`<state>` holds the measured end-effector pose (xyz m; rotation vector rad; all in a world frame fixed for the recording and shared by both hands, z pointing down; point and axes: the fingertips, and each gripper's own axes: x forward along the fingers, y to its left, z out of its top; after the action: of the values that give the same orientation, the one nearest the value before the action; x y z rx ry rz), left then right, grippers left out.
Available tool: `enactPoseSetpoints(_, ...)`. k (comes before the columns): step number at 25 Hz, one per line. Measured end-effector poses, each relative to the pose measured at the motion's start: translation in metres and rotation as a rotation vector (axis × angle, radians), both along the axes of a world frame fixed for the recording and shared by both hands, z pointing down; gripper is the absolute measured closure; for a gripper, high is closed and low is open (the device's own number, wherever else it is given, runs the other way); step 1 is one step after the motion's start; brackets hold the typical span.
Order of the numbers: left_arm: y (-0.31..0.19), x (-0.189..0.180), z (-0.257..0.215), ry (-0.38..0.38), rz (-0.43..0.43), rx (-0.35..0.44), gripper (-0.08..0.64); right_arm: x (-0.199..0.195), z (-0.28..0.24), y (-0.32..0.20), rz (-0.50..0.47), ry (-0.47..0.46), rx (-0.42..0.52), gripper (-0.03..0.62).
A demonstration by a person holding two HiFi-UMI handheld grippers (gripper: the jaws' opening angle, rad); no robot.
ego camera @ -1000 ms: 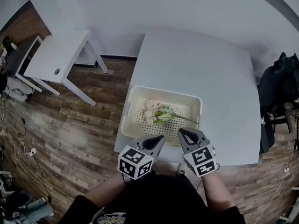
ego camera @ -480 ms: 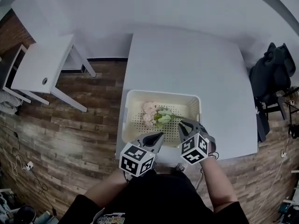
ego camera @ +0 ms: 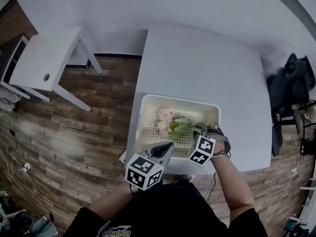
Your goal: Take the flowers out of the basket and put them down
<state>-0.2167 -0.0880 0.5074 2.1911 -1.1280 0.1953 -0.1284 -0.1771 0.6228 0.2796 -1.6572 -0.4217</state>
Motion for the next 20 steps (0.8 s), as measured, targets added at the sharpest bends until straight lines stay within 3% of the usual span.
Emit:
enactPoseSetpoints(5,0.004,-0.008,0.001,0.011,-0.008,-0.007,0.554,-0.004,0.026,-0.011,-0.066,0.113,0.004,0.484)
enactPoseSetpoints(12,0.004,-0.013,0.005,0.01,-0.019,-0.017,0.554,-0.005,0.047,-0.019,-0.087,0.152,-0.009,0.485)
enactPoseSetpoints(14,0.003,-0.015,0.005,0.01,-0.024,-0.018,0.554,-0.006,0.048,-0.02,-0.087,0.146,0.005,0.497)
enactPoseSetpoints(15,0.003,-0.015,0.005,0.01,-0.024,-0.018,0.554,-0.007,0.046,-0.022,-0.084,0.134,0.017,0.534)
enactPoseSetpoints(20,0.004,-0.015,0.003,0.01,-0.023,-0.015,0.554,-0.014,0.031,-0.023,-0.056,0.064,0.044,0.548)
